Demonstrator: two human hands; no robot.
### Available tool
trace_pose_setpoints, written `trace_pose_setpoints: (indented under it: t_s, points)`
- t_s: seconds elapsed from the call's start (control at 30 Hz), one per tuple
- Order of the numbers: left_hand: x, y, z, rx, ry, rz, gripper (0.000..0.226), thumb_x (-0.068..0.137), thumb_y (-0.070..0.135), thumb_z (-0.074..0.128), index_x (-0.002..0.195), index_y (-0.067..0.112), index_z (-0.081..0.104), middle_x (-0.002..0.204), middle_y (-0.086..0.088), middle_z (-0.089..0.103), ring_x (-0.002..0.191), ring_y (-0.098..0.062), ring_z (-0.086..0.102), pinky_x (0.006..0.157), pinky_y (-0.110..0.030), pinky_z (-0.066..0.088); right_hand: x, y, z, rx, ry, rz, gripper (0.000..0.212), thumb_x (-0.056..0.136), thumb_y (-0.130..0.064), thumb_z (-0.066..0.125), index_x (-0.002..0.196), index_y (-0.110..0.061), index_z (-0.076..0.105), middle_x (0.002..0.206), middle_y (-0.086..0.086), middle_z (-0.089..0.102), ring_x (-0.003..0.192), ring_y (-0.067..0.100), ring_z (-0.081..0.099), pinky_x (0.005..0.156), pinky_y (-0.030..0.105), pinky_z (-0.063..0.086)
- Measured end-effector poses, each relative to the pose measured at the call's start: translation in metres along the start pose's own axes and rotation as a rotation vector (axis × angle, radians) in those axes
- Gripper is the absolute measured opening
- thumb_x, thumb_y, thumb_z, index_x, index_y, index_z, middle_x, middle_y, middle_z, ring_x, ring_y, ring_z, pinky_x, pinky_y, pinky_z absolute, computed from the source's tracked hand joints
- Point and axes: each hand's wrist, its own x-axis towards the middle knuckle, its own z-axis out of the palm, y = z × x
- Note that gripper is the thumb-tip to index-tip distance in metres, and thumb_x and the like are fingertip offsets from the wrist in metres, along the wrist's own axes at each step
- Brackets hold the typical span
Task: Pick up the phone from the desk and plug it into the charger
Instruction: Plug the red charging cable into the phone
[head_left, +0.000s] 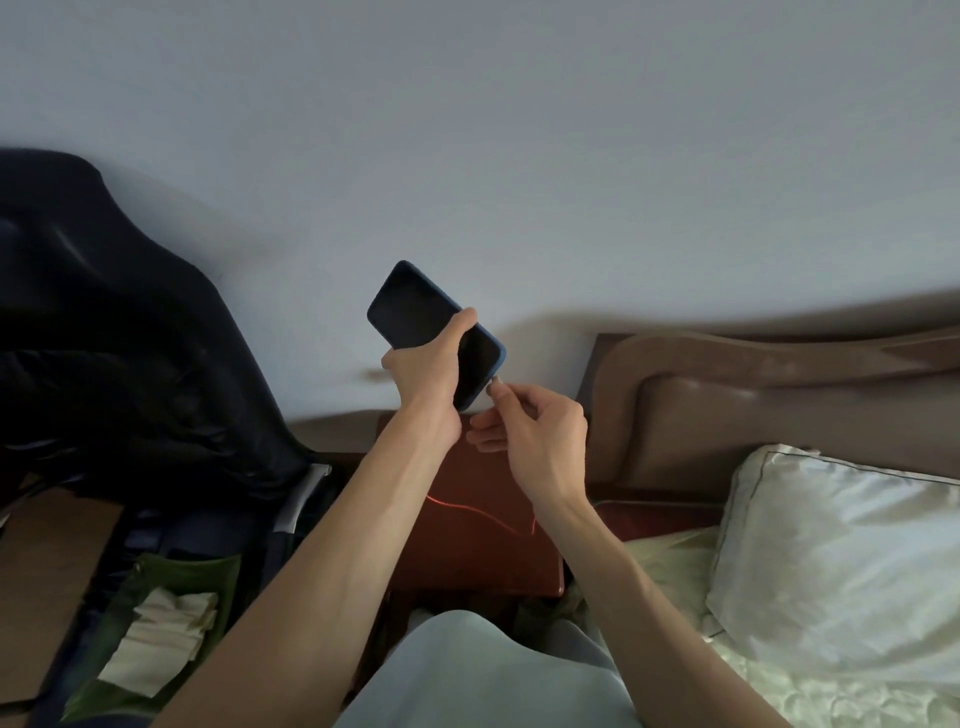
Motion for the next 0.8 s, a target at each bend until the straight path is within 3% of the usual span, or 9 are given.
trace_pose_setpoints:
  t_s: [0.13, 0.3, 0.4, 0.5, 0.67, 0.8]
  points:
    - [-0.002, -0.004, 0.005, -0.024, -0.015, -0.051, 0.085, 0.057, 0.040, 0.088, 0.127, 0.011, 0.049, 0.112, -0.008, 0.068, 0.100, -0.030, 0.068, 0.074, -0.038, 0.058, -0.003, 0.002, 0.002, 0.038, 0.004, -0.015, 0.019, 0.099, -0.013, 0.059, 0.097, -0.004, 0.075, 0.064, 0.005, 0.075, 0.056, 0.017, 0.074, 0.054, 0.025, 0.060]
    - [-0.003, -0.001, 0.010, -0.078, -0.024, -0.077, 0.085, 0.054, 0.039, 0.088, 0.125, 0.010, 0.053, 0.113, -0.009, 0.070, 0.100, -0.030, 0.070, 0.072, -0.038, 0.060, -0.001, 0.002, -0.002, 0.098, 0.053, -0.066, 0.020, 0.099, -0.015, 0.060, 0.100, -0.001, 0.074, 0.068, 0.011, 0.076, 0.060, 0.022, 0.075, 0.058, 0.032, 0.062]
    - [-0.001, -0.001, 0.012, -0.081, -0.004, -0.086, 0.087, 0.051, 0.041, 0.089, 0.124, 0.011, 0.053, 0.113, -0.007, 0.070, 0.100, -0.029, 0.070, 0.080, -0.041, 0.060, 0.001, 0.002, -0.004, 0.067, 0.034, -0.085, 0.020, 0.099, -0.015, 0.060, 0.105, -0.001, 0.074, 0.067, 0.010, 0.075, 0.058, 0.019, 0.074, 0.057, 0.028, 0.061]
    - [-0.002, 0.001, 0.011, -0.073, 0.004, -0.080, 0.090, 0.049, 0.043, 0.088, 0.126, 0.012, 0.052, 0.115, -0.006, 0.068, 0.101, -0.028, 0.068, 0.076, -0.038, 0.058, 0.003, 0.003, -0.004, 0.014, 0.001, -0.089, 0.020, 0.099, -0.014, 0.060, 0.107, -0.003, 0.074, 0.066, 0.009, 0.074, 0.056, 0.016, 0.073, 0.056, 0.025, 0.060]
    - [0.002, 0.001, 0.009, 0.016, 0.045, -0.020, 0.086, 0.060, 0.038, 0.087, 0.127, 0.013, 0.040, 0.112, -0.004, 0.062, 0.100, -0.024, 0.064, 0.085, -0.041, 0.057, 0.014, -0.005, -0.010, -0.115, -0.150, 0.001, 0.019, 0.099, -0.014, 0.059, 0.102, -0.004, 0.076, 0.065, 0.009, 0.074, 0.057, 0.020, 0.074, 0.058, 0.030, 0.063]
    - [0.005, -0.002, 0.004, 0.091, 0.005, 0.071, 0.085, 0.058, 0.036, 0.087, 0.126, 0.018, 0.038, 0.116, -0.003, 0.060, 0.102, -0.022, 0.063, 0.084, -0.043, 0.058, 0.027, -0.014, -0.020, -0.169, -0.305, 0.131, 0.018, 0.097, -0.011, 0.061, 0.092, -0.002, 0.075, 0.063, 0.012, 0.072, 0.057, 0.026, 0.073, 0.059, 0.034, 0.063]
